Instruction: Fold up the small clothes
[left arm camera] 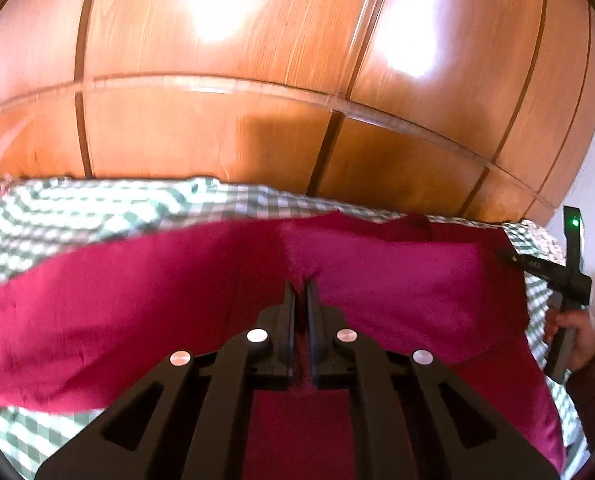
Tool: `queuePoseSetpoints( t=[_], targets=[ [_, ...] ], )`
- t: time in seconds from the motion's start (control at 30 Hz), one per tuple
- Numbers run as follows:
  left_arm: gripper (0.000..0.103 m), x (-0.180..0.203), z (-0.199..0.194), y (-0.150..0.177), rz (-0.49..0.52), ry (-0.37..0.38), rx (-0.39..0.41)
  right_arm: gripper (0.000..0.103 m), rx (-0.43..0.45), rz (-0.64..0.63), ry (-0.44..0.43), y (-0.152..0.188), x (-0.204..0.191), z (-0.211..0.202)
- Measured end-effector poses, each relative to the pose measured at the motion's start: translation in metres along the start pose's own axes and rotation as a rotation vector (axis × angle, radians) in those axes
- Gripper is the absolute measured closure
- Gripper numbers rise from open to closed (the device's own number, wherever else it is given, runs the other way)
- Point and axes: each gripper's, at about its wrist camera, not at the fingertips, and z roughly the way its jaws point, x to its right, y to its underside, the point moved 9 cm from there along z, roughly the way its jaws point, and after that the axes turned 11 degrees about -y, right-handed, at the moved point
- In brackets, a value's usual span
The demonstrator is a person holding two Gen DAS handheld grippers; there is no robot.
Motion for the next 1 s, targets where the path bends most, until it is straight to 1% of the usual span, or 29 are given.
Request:
queuePoseSetpoints(
  t=[0.07,0.1,0.13,0.17,0.2,0.23,0.27,0.3,0.33,0.37,0.4,0.47,0.53,0.57,0.6,0.63,0.67,0.7,0.73,0.8,0.83,0.87,0.9,0.93,0.97,1.0],
  targets=[
    [0.098,0.005,0.026,0.0,0.016,-0.045,-0.05,0.094,-0.043,0.051,0.013,0.006,0.011,0.016],
    [0.098,0.005,0.042,0.005,0.02,-0.069,-0.093,0.094,-0.064,0.069,0.0,0.01,0.013,0.023],
    [0.095,0.0,0.061,0.015,0.027,-0.118,-0.158,0.091,-0.066,0.083,0.0,0.011,0.015,0.025],
    [0.086,-0.005,0.07,0.022,0.021,-0.153,-0.194,0.076,-0.059,0.095,-0.002,0.011,0.017,0.024],
    [0.084,-0.008,0.072,0.027,0.0,-0.163,-0.204,0.065,-0.051,0.112,0.0,0.011,0.019,0.02],
    [0.083,-0.01,0.067,0.028,-0.025,-0.153,-0.188,0.046,-0.038,0.119,-0.003,0.011,0.021,0.014],
    [0.075,-0.011,0.06,0.027,-0.03,-0.165,-0.172,0.044,-0.011,0.112,-0.002,0.009,0.021,0.004],
    [0.072,-0.013,0.052,0.026,-0.034,-0.183,-0.145,0.044,0.003,0.101,0.0,0.009,0.02,-0.003],
    [0.072,-0.014,0.04,0.024,-0.036,-0.201,-0.103,0.044,0.022,0.091,-0.006,0.008,0.016,-0.013],
    [0.072,-0.011,0.03,0.021,-0.03,-0.204,-0.065,0.044,0.041,0.082,-0.027,0.008,0.009,-0.023],
    [0.072,-0.006,0.02,0.019,-0.016,-0.195,-0.029,0.044,0.053,0.07,-0.05,0.009,-0.001,-0.031],
    [0.071,0.01,0.01,0.02,0.04,-0.175,0.0,0.044,0.051,0.009,-0.128,0.017,-0.031,-0.041],
    [0.066,0.022,0.021,0.029,0.091,-0.168,-0.048,0.045,0.015,-0.058,-0.173,0.03,-0.057,-0.038],
    [0.065,0.023,0.032,0.036,0.098,-0.174,-0.095,0.045,-0.03,-0.089,-0.197,0.044,-0.07,-0.03],
    [0.06,0.019,0.049,0.048,0.088,-0.196,-0.163,0.045,-0.07,-0.099,-0.197,0.053,-0.075,-0.02],
    [0.058,0.015,0.055,0.053,0.058,-0.192,-0.175,0.046,-0.115,-0.102,-0.159,0.063,-0.072,-0.006],
    [0.058,0.013,0.054,0.053,0.025,-0.17,-0.17,0.052,-0.134,-0.099,-0.112,0.068,-0.064,0.003],
    [0.058,0.012,0.053,0.052,0.006,-0.157,-0.176,0.052,-0.109,-0.076,-0.105,0.068,-0.056,0.01],
    [0.058,0.009,0.049,0.05,-0.024,-0.149,-0.187,0.052,-0.081,-0.046,-0.123,0.065,-0.051,0.011],
    [0.058,0.003,0.043,0.051,-0.062,-0.142,-0.195,0.052,-0.072,0.013,-0.133,0.06,-0.045,0.013],
    [0.058,0.001,0.034,0.052,-0.076,-0.136,-0.188,0.052,-0.077,0.021,-0.133,0.059,-0.044,0.014],
    [0.055,-0.002,0.029,0.053,-0.086,-0.136,-0.182,0.052,-0.084,0.016,-0.131,0.058,-0.045,0.014],
    [0.055,-0.005,0.024,0.056,-0.102,-0.138,-0.177,0.052,-0.087,0.01,-0.129,0.058,-0.046,0.012],
    [0.055,-0.011,0.015,0.061,-0.132,-0.125,-0.171,0.052,-0.094,0.001,-0.122,0.058,-0.048,0.01],
    [0.055,-0.015,0.009,0.061,-0.153,-0.111,-0.165,0.05,-0.097,-0.004,-0.112,0.058,-0.049,0.007],
    [0.052,-0.018,0.0,0.064,-0.174,-0.106,-0.157,0.045,-0.098,-0.015,-0.098,0.059,-0.054,-0.002]
  ],
)
